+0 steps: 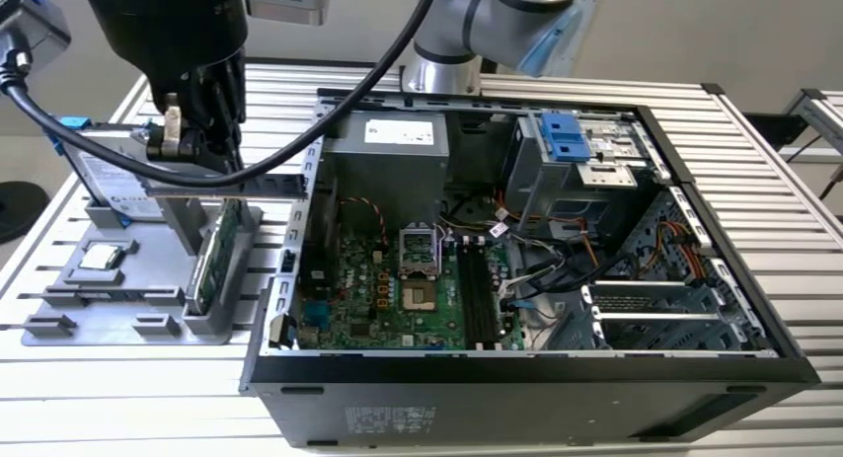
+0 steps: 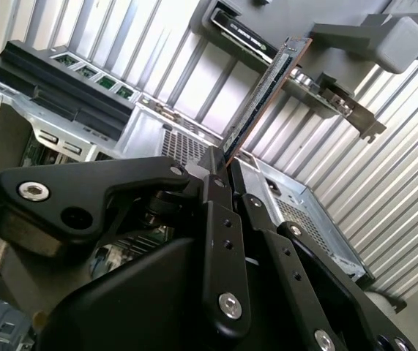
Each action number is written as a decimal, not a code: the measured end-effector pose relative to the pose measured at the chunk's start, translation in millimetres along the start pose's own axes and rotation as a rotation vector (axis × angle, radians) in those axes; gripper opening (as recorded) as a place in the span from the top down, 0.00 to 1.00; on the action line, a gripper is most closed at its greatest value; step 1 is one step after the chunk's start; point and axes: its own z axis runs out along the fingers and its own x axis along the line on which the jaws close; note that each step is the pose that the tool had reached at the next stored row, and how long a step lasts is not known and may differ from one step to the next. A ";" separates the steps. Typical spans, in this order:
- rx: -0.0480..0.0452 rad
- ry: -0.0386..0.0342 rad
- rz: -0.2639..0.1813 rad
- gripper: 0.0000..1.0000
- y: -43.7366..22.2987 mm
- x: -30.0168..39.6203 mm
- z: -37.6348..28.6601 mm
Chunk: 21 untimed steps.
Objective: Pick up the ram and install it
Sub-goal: 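Pick up the ram and move it above insertion slot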
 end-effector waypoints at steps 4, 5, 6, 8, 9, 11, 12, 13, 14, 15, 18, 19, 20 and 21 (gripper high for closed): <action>0.0000 -0.0001 0.000 1.00 3.1 0.0 -0.1; 0.0001 -0.0001 0.000 1.00 3.9 0.0 -0.1; 0.0000 0.0000 0.000 1.00 4.7 0.1 -0.1; 0.0001 -0.0001 0.000 1.00 6.7 0.1 -0.2; 0.0001 -0.0001 0.000 1.00 7.9 0.1 -0.2; 0.0000 0.0000 0.000 1.00 10.8 0.1 -0.3; 0.0000 0.0000 0.000 1.00 12.4 0.2 -0.3; 0.0001 -0.0001 0.000 1.00 14.1 0.2 -0.4; 0.0000 0.0000 0.000 1.00 15.7 0.2 -0.4; 0.0000 0.0000 0.000 1.00 17.5 0.2 -0.5; 0.0001 -0.0001 0.000 1.00 23.1 0.3 -0.6; 0.0001 -0.0002 0.000 1.00 24.9 0.3 -0.7; 0.0000 0.0000 0.000 1.00 26.8 0.3 -0.7; 0.0001 -0.0001 0.000 1.00 28.5 0.3 -0.8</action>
